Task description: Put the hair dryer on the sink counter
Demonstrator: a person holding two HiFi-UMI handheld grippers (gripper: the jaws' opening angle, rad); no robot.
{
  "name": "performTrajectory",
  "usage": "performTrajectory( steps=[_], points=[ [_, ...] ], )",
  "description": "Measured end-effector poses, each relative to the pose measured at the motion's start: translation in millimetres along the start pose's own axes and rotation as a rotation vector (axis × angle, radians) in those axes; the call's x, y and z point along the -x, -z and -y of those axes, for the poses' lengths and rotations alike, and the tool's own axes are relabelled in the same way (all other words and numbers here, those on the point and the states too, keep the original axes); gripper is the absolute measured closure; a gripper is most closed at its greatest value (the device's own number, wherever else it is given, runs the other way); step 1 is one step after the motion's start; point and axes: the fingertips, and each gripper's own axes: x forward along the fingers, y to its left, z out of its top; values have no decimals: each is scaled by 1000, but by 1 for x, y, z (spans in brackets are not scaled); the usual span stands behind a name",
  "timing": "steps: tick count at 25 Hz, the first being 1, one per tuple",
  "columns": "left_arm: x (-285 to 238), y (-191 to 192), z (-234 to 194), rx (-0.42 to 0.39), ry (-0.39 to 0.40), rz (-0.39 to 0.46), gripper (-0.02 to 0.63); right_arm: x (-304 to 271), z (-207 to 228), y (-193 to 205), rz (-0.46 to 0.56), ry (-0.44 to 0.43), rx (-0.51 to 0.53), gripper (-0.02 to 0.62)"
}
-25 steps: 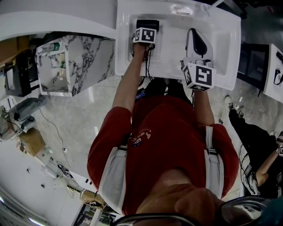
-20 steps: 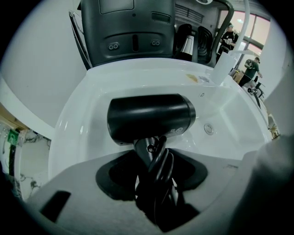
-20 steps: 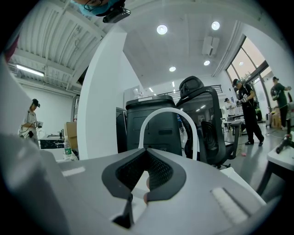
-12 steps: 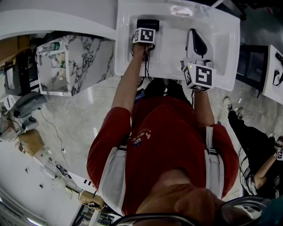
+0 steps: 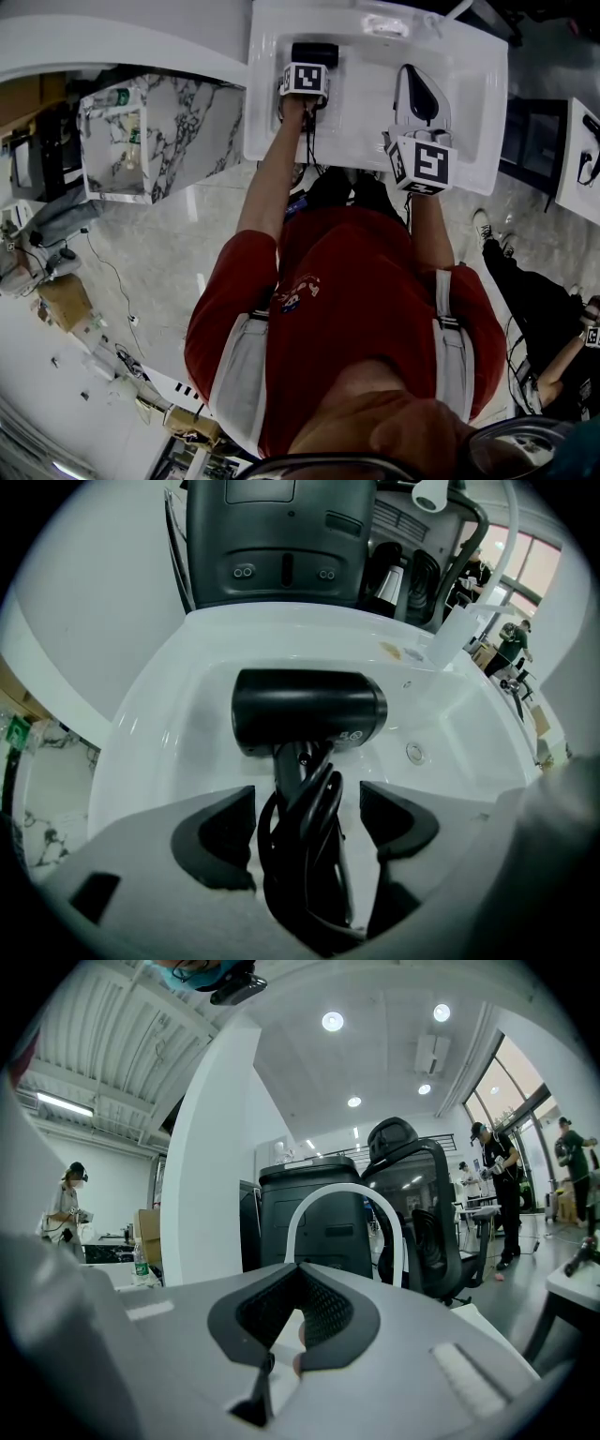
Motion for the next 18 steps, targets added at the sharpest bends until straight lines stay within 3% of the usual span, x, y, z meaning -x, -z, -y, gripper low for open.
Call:
performTrajectory(
  steps=[4,8,18],
  points=[
    [6,-3,1,1,0,26,246,0,0,0,3,-4,-1,595],
    [20,-11,-4,-28,-51,78,242,1,-2,0,5,-9,0,595],
    [59,-26,9,-72,-49,207,242,2,-5,-5,10,-18,6,594]
  ],
)
